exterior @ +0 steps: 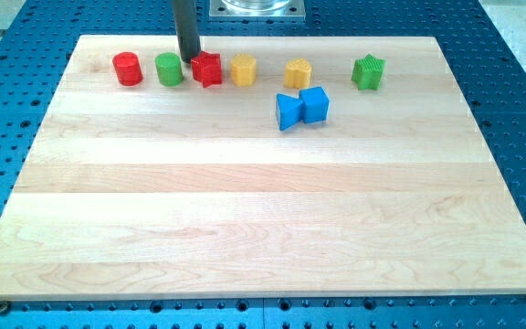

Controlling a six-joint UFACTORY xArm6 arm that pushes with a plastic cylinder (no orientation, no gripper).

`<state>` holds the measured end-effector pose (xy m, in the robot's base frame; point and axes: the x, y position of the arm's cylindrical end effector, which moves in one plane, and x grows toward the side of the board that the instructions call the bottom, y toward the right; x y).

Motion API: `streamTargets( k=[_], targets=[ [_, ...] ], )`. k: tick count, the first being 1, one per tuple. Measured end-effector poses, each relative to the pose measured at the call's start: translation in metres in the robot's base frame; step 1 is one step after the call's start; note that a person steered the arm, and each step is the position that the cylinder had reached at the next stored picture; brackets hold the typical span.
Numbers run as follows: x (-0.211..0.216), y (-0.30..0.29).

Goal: Move the red star to the left side of the triangle

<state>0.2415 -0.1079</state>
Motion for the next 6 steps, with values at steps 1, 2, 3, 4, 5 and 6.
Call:
streamTargets(
  k=[1,2,3,4,5,6],
  targets=[
    [0.000,0.009],
    [-0.001,0.029],
    [0.014,0.024],
    [0.064,0.011],
    [0.120,0.004],
    [0.125,0.002]
  ],
)
